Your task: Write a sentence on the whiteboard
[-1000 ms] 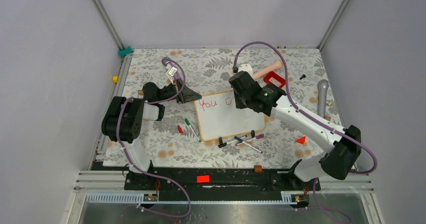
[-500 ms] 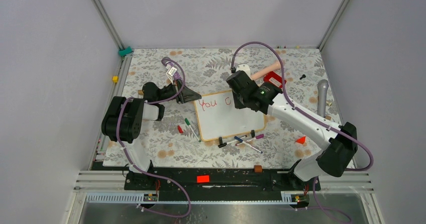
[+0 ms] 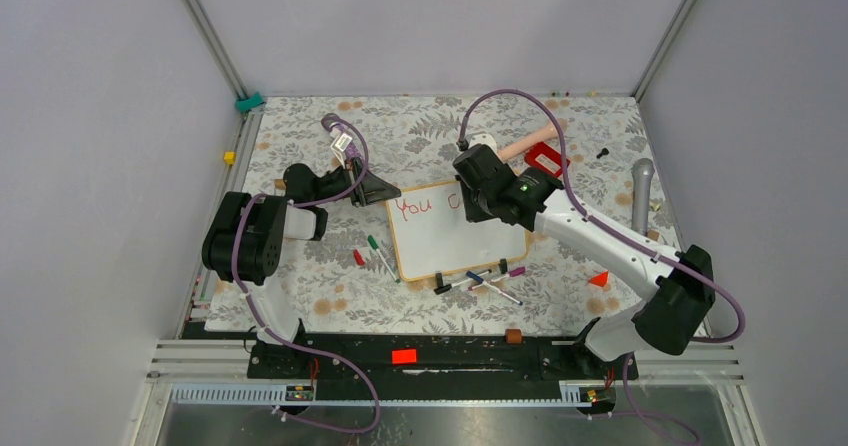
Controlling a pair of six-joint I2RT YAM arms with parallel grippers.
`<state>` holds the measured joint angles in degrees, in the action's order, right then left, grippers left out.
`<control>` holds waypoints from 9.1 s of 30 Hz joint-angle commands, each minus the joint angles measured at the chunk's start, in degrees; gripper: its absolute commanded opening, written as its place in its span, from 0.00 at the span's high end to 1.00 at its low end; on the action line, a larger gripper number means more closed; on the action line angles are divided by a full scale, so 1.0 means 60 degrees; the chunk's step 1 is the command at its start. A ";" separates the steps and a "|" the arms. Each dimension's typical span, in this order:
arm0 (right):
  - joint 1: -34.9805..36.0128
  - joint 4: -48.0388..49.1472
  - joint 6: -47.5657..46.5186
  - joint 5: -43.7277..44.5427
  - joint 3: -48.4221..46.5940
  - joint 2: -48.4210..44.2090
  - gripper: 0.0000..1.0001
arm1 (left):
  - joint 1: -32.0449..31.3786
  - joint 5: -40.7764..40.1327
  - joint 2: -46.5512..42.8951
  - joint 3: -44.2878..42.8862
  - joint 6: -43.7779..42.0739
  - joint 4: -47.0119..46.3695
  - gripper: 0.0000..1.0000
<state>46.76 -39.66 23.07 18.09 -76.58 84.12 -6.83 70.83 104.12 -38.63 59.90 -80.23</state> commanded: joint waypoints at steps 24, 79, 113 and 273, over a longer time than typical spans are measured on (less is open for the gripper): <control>-0.0295 -0.0409 -0.0217 0.1082 -0.0791 0.0471 1.00 | -0.0004 0.0326 -0.0014 -0.0153 -0.0139 -0.0696 0.98; -0.0543 -0.0420 -0.0136 0.0956 -0.0785 -0.0389 1.00 | 0.0069 0.0313 -0.0040 -0.0201 -0.0139 -0.0706 0.98; -0.0773 -0.0402 0.0278 0.0352 -0.0149 -0.0111 1.00 | 0.0073 0.0322 -0.0020 -0.0183 -0.0139 -0.0706 0.98; -0.1250 0.0277 -0.1453 -0.0790 -0.0063 -0.2898 1.00 | 0.0846 -0.0300 -0.1586 0.3830 -0.2219 -0.0673 0.41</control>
<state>39.62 -38.94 18.61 13.17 -74.85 67.33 -0.97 66.87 93.62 -14.11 48.80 -80.29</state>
